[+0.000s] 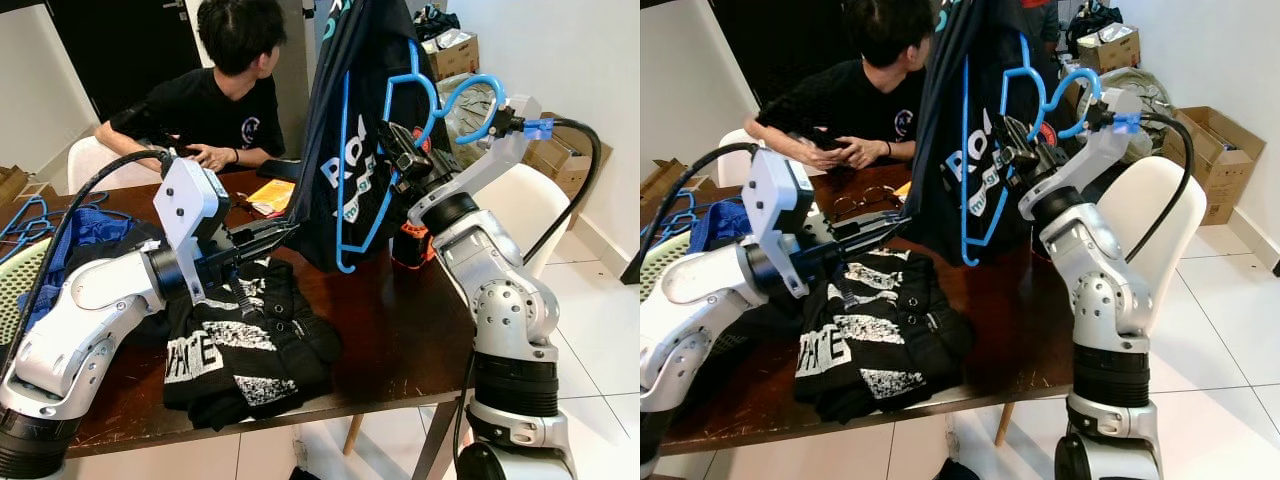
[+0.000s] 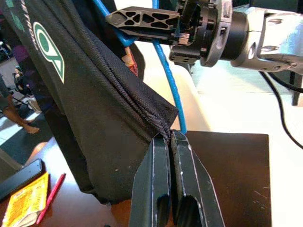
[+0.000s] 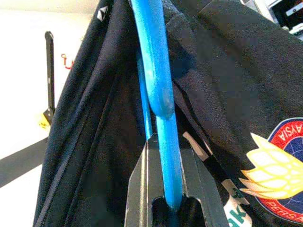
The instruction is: Hang hanger
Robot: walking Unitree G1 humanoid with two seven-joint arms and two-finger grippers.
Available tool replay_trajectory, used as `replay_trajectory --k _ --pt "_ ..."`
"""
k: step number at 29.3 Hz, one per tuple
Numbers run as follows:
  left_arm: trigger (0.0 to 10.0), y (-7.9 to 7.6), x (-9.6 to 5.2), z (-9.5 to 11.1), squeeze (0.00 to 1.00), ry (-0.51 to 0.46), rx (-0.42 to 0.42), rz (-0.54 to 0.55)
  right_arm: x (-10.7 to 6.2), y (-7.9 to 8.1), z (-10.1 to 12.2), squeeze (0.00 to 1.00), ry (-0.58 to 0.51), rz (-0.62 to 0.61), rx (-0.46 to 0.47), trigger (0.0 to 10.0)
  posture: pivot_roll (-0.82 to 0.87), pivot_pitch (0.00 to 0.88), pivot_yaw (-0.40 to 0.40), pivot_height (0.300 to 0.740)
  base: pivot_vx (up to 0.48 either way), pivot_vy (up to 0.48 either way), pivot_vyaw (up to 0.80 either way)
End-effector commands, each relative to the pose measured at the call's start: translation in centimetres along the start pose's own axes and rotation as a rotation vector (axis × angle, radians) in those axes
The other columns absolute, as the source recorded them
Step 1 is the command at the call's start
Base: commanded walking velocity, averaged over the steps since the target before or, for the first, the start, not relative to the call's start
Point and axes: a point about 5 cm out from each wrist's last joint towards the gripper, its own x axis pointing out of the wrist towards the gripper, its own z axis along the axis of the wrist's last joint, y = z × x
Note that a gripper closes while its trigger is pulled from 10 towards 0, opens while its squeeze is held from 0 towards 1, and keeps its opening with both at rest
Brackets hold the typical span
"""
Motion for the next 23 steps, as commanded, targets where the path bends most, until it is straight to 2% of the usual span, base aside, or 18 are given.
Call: replay_trajectory --k 1,2,3,4,5,11,15,17,18,20,21,22,23 --pt "10.0 -1.0 0.0 -1.0 0.0 0.043 -0.044 -0.061 0.0 0.2 1.3 0.0 -0.094 0.003 -0.009 10.0 0.06 0.0 0.046 0.74 0.0 0.0 0.0" --pt "10.0 -1.1 -0.1 -1.0 0.56 0.043 -0.048 -0.061 0.0 0.3 1.3 0.0 -0.099 0.008 -0.007 10.0 0.06 0.0 0.047 0.74 0.0 0.0 0.0" --pt "10.0 -1.1 -0.1 -1.0 0.56 0.043 -0.048 -0.061 0.0 0.3 1.3 0.0 -0.099 0.008 -0.007 10.0 0.06 0.0 0.047 0.74 0.0 0.0 0.0" --pt "10.0 -1.0 -0.2 -0.9 0.96 0.039 -0.056 -0.057 0.0 0.4 1.4 0.0 -0.105 0.012 -0.006 10.0 0.06 0.0 0.045 0.74 0.0 0.0 0.0" --pt "10.0 -0.9 -0.4 -0.8 1.0 0.035 -0.067 -0.055 0.0 0.4 1.5 0.0 -0.109 0.015 -0.006 10.0 0.06 0.0 0.045 0.74 0.0 0.0 0.0" --pt "10.0 -0.5 -0.9 -0.1 1.0 0.016 -0.056 -0.037 -0.1 0.4 1.7 0.0 -0.117 0.018 -0.013 10.0 0.06 0.0 0.046 0.74 0.0 0.0 0.0" --pt "10.0 1.4 -1.2 1.1 1.0 -0.012 0.029 0.085 -0.4 0.3 2.1 0.0 -0.114 0.052 -0.056 10.0 0.06 0.0 0.047 0.74 0.0 0.0 0.0" --pt "10.0 1.8 -1.2 1.4 1.0 -0.021 0.04 0.112 -0.5 0.3 2.2 0.0 -0.112 0.063 -0.069 10.0 0.06 0.0 0.047 0.74 0.0 0.0 0.0" --pt "10.0 2.4 -1.3 1.9 0.79 -0.041 0.06 0.154 -0.6 0.2 2.3 0.0 -0.105 0.077 -0.096 10.0 0.06 0.0 0.047 0.74 0.0 0.0 0.0" --pt "10.0 2.8 -1.4 2.2 0.79 -0.054 0.073 0.18 -0.7 0.2 2.3 0.0 -0.1 0.085 -0.113 10.0 0.06 0.0 0.047 0.74 0.0 0.0 0.0" --pt "10.0 3.7 -1.5 2.8 0.0 -0.073 0.099 0.241 -0.9 0.1 2.4 0.0 -0.092 0.1 -0.138 10.0 0.05 0.0 0.049 0.74 0.0 0.0 0.0" --pt "10.0 3.7 -1.5 2.8 0.0 -0.073 0.099 0.241 -0.9 0.1 2.4 0.0 -0.092 0.1 -0.138 10.0 0.05 0.0 0.049 0.74 0.0 0.0 0.0" --pt "10.0 4.5 -1.6 3.3 0.0 -0.086 0.13 0.302 -1.1 0.0 2.6 0.0 -0.084 0.117 -0.158 10.0 0.05 0.0 0.049 0.74 0.0 0.0 0.0"
